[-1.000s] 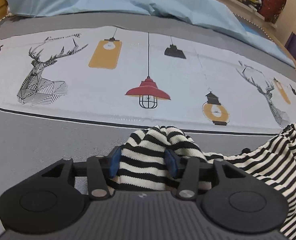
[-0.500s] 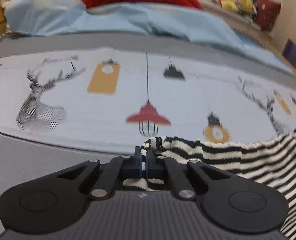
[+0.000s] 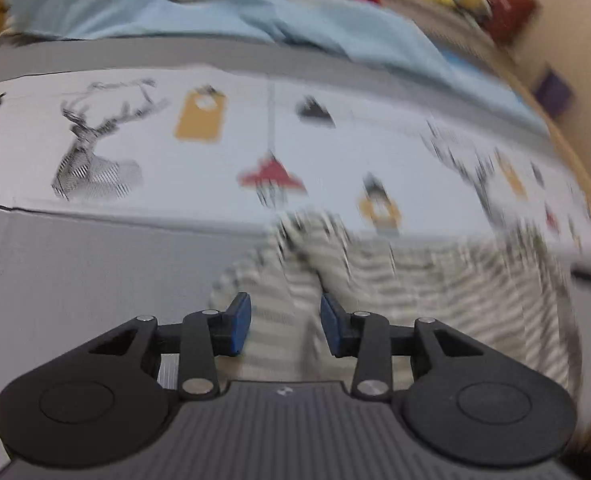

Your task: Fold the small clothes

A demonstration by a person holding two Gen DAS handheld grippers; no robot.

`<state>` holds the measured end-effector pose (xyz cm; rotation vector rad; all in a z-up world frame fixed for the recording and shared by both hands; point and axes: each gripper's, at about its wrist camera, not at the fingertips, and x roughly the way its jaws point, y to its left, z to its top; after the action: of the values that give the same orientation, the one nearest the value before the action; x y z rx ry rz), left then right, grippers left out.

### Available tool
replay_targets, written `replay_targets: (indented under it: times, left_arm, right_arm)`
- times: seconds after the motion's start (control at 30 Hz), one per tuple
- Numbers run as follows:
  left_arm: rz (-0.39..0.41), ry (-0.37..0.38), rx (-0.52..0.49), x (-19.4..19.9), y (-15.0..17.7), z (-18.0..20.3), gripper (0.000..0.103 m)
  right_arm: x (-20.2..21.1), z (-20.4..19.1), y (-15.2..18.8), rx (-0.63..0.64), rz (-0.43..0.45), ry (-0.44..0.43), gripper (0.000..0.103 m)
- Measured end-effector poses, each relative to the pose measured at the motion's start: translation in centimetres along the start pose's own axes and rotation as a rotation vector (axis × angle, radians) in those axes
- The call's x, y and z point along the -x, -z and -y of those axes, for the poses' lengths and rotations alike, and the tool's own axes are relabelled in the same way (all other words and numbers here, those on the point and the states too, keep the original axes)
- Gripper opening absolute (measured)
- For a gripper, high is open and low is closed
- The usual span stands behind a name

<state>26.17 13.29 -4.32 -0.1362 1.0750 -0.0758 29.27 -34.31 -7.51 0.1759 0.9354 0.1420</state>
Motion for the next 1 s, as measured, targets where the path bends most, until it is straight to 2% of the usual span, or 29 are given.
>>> replay_targets:
  times: [0.1,0.17,0.3,0.37,0.43,0.47,0.6,0.63,0.7,0.8,0.9,0.93,1.0]
  left_arm:
    - [-0.064,0.035,-0.078,0.6,3.6,1.3,0.043]
    - [-0.094,0.024,-0.115,0.3,5.5,1.5,0.043]
    - [-0.190,0.010,-0.080,-1.3,7.8,0.4,0.043]
    - [-0.266,-0.033,-0.138,-3.1,8.7,0.5,0.044]
    - [-0.270,-0.077,-0.185,-3.3,9.2,0.5,0.054]
    - [-0.256,-0.069,-0.149,-2.8,9.0,0.1,0.053]
    - [-0.147,0.012,0.131,0.4,8.2,-3.9,0.059]
    - [-0.143,0.013,0.184,0.7,8.2,-5.0,0.059]
    - [-0.191,-0.014,0.245,0.3,8.8,-6.4,0.059]
    - [-0.288,-0.002,0.250,-1.0,9.6,-7.1,0.059]
    - [-0.319,0.002,0.205,-1.4,9.8,-6.8,0.055]
    - [-0.322,0.006,0.196,-1.4,9.8,-6.7,0.052]
    - [-0.332,0.031,0.189,-1.6,9.9,-6.5,0.030]
  right_arm:
    - [1.8,-0.8,1.9,0.067,-0.070,-0.012,0.044]
    - [2.5,-0.2,3.6,0.063,-0.124,0.006,0.044]
    - [3.4,2.8,7.4,-0.051,-0.200,0.052,0.044]
    - [3.2,4.5,9.0,-0.117,-0.268,0.050,0.044]
    - [2.9,5.3,10.0,-0.155,-0.307,0.065,0.044]
    - [2.9,5.4,10.4,-0.149,-0.314,0.082,0.047]
    - [3.9,6.0,11.1,-0.210,-0.286,0.094,0.049]
    - [4.1,6.1,11.2,-0.210,-0.287,0.097,0.050]
    - [4.3,6.0,11.3,-0.188,-0.292,0.101,0.052]
    - [4.1,6.3,11.4,-0.181,-0.301,0.101,0.055]
    - [4.1,6.5,11.6,-0.195,-0.312,0.093,0.055]
    - [4.0,6.4,11.6,-0.193,-0.317,0.088,0.054]
    - [3.7,6.1,11.7,-0.182,-0.330,0.069,0.053]
